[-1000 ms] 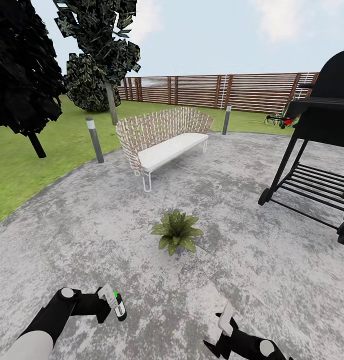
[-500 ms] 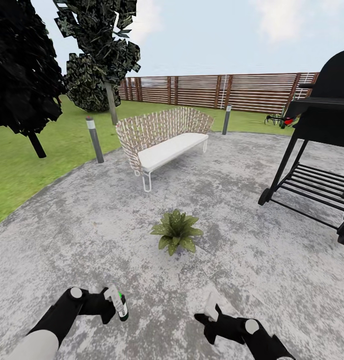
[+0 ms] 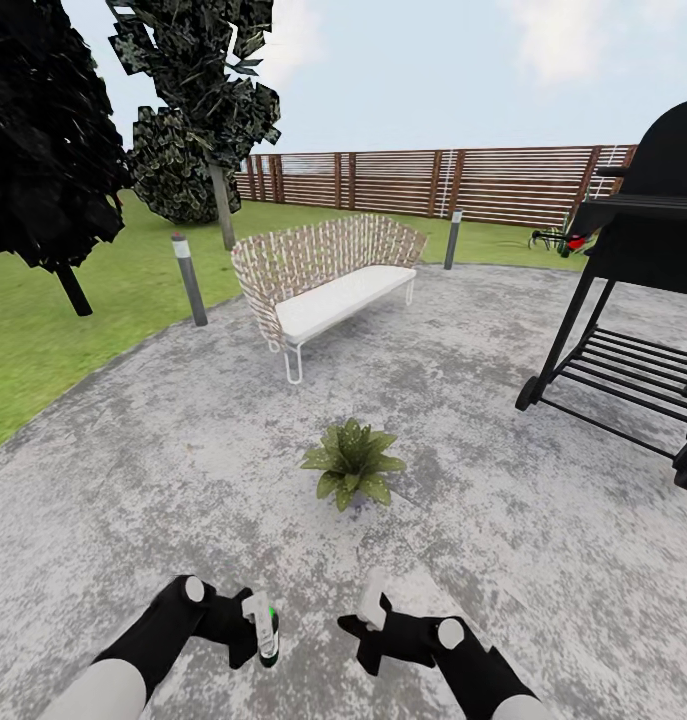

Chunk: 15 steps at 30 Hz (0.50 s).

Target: Pick up the pesticide atomizer in the garden and spray insectifuge to fully cover both potted plants in the garden.

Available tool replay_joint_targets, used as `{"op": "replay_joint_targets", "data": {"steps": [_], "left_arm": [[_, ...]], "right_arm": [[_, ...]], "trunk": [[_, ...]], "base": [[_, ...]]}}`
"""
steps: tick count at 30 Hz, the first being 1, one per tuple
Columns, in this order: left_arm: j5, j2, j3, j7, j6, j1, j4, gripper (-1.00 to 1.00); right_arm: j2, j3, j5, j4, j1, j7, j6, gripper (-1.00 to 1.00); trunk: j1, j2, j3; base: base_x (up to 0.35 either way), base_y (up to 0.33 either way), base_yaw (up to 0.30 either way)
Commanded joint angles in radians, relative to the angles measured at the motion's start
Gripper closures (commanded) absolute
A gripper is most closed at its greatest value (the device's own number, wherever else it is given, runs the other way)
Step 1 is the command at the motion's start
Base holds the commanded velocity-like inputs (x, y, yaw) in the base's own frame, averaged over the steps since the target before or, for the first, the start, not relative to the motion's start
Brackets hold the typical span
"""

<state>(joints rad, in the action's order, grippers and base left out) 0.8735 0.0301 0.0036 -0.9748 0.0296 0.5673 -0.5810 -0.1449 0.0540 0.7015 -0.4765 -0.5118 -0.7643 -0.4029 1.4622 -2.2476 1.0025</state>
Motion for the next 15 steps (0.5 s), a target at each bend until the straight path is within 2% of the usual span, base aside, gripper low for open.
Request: {"op": "replay_joint_targets", "data": {"steps": [1,7,13,15], "left_arm": [[0.005,-0.001,-0.012,-0.003,0.001,0.000,-0.002,1.00],[0.008,-0.021,-0.039,-0.001,-0.002,0.002,-0.002,1.00],[0.008,-0.029,-0.079,-0.001,-0.018,0.004,-0.012,1.00],[0.008,-0.035,-0.109,-0.001,-0.031,0.005,-0.014,1.00]], "right_arm": [[-0.002,0.006,0.007,-0.002,0.000,-0.004,-0.004,1.00],[-0.006,0.006,0.007,-0.004,-0.001,-0.004,-0.004,1.00],[-0.027,0.006,0.007,-0.004,-0.001,-0.004,-0.003,1.00],[-0.030,0.006,0.007,-0.004,-0.002,-0.004,-0.003,1.00]], "trunk": [[0.000,0.000,0.001],[0.000,0.000,0.001],[0.000,0.000,0.001],[0.000,0.000,0.001]], "base": [[0.000,0.000,0.000],[0.000,0.000,0.000],[0.000,0.000,0.000],[0.000,0.000,0.000]]}}
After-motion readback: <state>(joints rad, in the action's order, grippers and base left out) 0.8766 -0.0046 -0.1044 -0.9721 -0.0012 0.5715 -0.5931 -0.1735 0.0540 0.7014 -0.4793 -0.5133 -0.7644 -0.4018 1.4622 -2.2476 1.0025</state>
